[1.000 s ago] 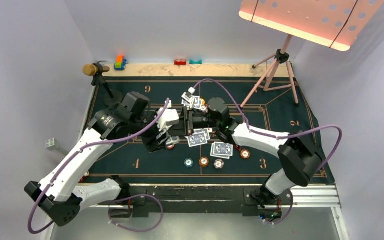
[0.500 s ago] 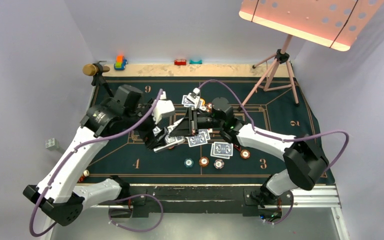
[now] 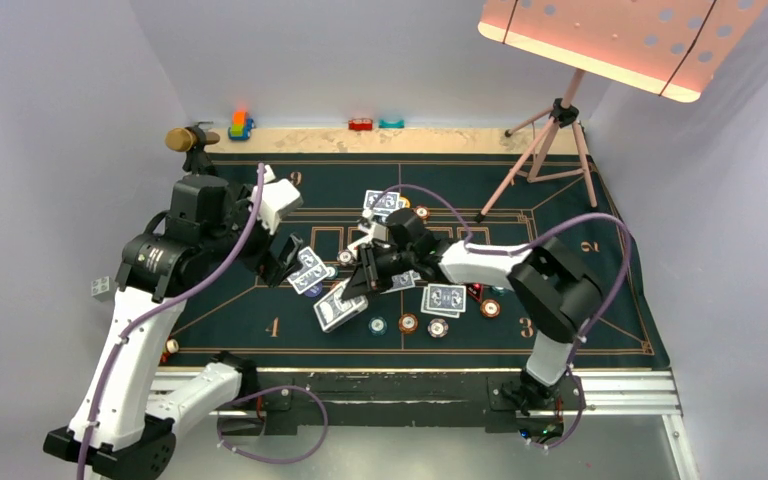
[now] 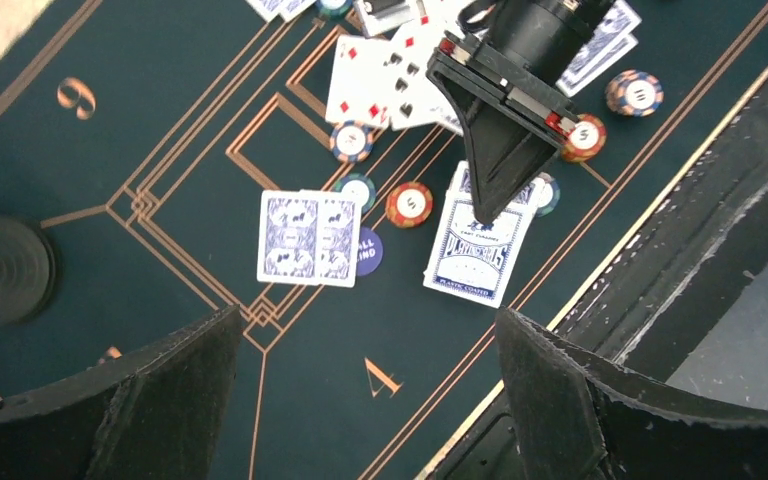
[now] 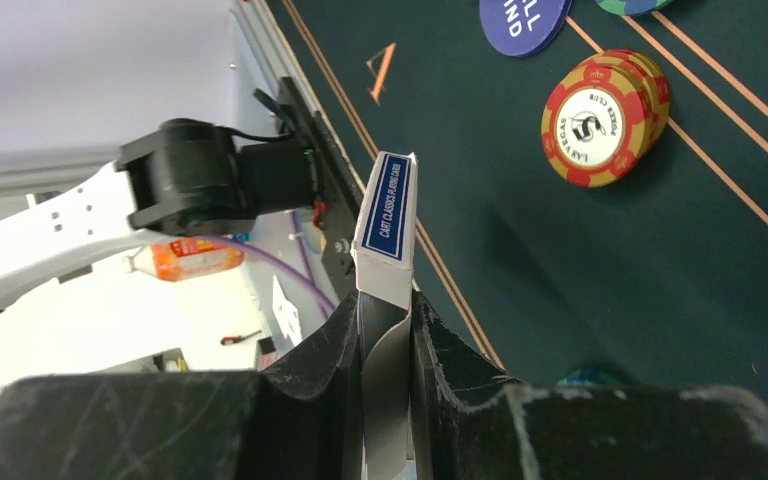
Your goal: Distribute texas hold em gaming equipment
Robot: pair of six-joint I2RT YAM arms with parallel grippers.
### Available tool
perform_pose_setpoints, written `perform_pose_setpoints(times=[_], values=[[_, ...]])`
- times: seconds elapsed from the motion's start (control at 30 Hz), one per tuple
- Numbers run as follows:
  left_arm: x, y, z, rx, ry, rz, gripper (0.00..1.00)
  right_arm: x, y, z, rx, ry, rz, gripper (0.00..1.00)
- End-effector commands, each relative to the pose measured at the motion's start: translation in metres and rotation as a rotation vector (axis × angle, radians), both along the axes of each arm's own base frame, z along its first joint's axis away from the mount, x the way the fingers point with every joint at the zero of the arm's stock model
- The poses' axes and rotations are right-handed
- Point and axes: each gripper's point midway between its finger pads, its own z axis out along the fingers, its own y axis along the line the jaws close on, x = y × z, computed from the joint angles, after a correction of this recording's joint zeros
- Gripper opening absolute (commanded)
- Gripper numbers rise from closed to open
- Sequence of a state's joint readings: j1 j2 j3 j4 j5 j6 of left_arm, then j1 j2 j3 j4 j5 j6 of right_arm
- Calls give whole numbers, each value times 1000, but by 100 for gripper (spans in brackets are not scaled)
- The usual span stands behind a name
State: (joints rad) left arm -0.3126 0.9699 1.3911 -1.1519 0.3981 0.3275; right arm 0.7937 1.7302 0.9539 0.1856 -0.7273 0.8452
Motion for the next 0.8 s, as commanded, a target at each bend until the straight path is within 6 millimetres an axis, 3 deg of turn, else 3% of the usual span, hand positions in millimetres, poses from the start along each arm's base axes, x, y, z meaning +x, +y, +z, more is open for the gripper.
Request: perform_pose_setpoints(times=[0.0, 0.17, 0.37, 0.47, 0.5, 0.6, 0.77], values=[[15, 20, -22, 17, 26, 151, 100, 3, 35, 13, 41, -101, 43, 12], [27, 38, -44, 57, 79, 249, 100, 4, 51, -6, 4, -69, -63, 12], [29, 47, -43, 39, 44, 312, 100, -20, 63, -32, -35, -39, -113, 13], [28, 49, -43, 40, 41, 328, 100, -20, 60, -48, -71, -19, -152, 18], [28, 50, -43, 41, 38, 333, 100, -21, 58, -53, -76, -7, -161, 21], [24, 51, -40, 39, 29, 337, 100, -27, 53, -63, -88, 49, -176, 43], [23, 55, -30, 16, -46, 365, 100, -34, 44, -53, -105, 46, -159, 79]])
